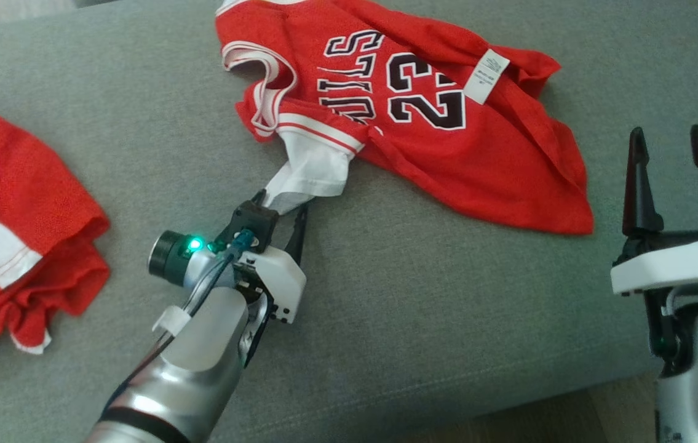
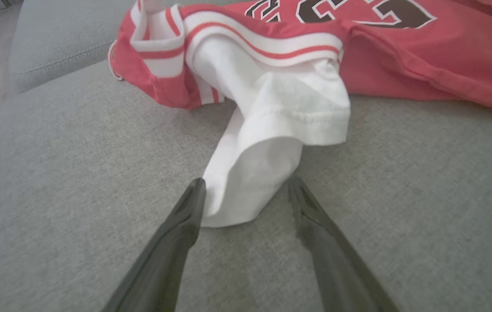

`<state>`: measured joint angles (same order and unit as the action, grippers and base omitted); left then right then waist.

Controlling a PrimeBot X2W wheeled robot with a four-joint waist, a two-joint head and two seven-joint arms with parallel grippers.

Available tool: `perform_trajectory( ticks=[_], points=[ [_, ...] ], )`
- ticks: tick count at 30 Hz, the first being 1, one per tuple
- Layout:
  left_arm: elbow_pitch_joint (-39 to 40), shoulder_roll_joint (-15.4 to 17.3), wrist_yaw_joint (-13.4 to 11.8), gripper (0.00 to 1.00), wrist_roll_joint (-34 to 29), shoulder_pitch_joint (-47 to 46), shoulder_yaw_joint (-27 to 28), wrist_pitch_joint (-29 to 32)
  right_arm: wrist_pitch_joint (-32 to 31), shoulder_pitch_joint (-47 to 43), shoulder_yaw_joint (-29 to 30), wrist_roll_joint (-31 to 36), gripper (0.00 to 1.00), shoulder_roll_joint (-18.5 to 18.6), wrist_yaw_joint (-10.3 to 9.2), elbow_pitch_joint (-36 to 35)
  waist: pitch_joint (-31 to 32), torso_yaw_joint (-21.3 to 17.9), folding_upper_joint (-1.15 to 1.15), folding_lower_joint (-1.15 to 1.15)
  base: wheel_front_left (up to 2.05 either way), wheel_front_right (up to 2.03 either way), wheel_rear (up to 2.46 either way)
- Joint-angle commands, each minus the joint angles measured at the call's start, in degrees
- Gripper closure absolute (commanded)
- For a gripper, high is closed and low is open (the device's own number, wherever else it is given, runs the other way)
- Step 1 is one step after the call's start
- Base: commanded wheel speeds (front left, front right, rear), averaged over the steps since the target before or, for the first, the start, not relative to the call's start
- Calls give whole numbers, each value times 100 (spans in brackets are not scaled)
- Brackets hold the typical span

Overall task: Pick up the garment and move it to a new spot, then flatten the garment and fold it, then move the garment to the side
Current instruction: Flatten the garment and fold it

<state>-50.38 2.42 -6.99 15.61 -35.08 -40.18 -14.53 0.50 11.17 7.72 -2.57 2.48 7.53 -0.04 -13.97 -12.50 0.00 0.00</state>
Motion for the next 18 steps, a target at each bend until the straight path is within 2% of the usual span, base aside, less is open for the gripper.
perform_trajectory(
  ticks=[1, 3, 4, 5, 8, 11, 18],
  points=[
    [56, 45, 20, 0, 89, -283, 95, -35, 10, 194, -125, -53, 0, 40, -4, -253, -55, -82, 0, 0, 0, 0, 0],
    [-39, 45, 38, 0, 183, -331, 50, -38, 21, 217, -123, -69, 0, 40, -4, -264, -78, -132, 0, 0, 0, 0, 0],
    [-89, 45, 46, 94, 228, -354, 27, -39, 26, 223, -126, -76, 0, 40, -4, -268, -86, -154, 0, 0, 0, 0, 0],
    [-133, 45, 47, 100, 265, -378, 5, -40, 30, 226, -126, -82, 0, 40, -4, -271, -91, -170, 0, 0, 0, 0, 0],
    [-171, 45, -21, 100, 360, -452, 4, -43, 41, 221, -103, -89, 0, 40, -4, -278, -89, -181, 0, 0, 0, 0, 0],
    [63, 50, -240, 100, 336, -491, 148, -45, 47, 193, -21, -73, 0, 40, -4, -289, -56, -102, 0, 0, 0, 0, 0],
    [1362, 257, -736, 100, -35, -153, 711, -46, 40, 155, 13, -39, 0, 40, -4, -236, 147, 234, 0, 0, 0, 0, 0]
  ],
)
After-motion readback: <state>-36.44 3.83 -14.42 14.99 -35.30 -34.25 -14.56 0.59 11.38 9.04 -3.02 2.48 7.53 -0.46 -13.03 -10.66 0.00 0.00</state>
